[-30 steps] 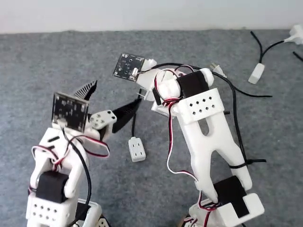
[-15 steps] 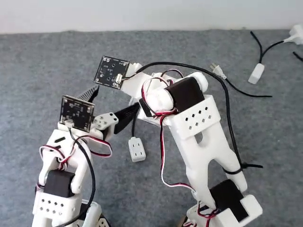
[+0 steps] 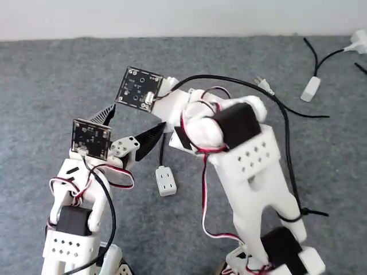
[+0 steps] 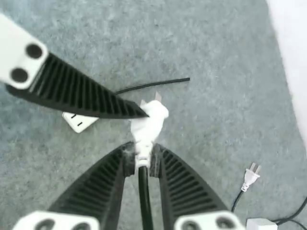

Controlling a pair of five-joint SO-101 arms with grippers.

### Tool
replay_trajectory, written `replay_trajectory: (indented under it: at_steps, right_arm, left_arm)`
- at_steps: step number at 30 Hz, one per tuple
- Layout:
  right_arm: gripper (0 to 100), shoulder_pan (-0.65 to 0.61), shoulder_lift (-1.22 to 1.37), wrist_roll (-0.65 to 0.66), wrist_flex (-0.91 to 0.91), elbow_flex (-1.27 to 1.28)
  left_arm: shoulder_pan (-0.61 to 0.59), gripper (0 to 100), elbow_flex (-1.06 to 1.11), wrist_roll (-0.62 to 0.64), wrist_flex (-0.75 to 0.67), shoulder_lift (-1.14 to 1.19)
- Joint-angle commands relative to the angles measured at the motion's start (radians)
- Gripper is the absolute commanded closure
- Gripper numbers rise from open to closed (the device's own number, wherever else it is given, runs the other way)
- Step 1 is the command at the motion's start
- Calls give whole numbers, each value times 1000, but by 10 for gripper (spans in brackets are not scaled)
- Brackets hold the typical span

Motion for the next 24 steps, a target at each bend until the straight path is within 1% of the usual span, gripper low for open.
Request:
replay_trajectory:
  at_steps: [1, 3, 10, 14, 19, 22, 24]
  right_arm:
    - [991, -12, -74, -40, 39, -40]
    - [991, -13, -81, -44, 39, -20]
    - [991, -102, -81, -49, 39, 41]
    - [991, -136, -81, -78, 39, 41]
    - [991, -133, -70, -78, 39, 43]
    - [991, -124, -68, -71, 38, 78]
    - [991, -116, -68, -51, 36, 110]
  left_arm:
    - [-2, 603, 8, -21, -31, -8]
    - [0, 603, 21, -18, -34, -8]
    - [69, 603, 64, -21, -46, -9]
    - [69, 603, 79, -21, -68, -11]
    - [63, 603, 81, -29, -66, -15]
    - [-3, 603, 74, -72, -71, -15]
    - [-83, 603, 74, -78, -109, -15]
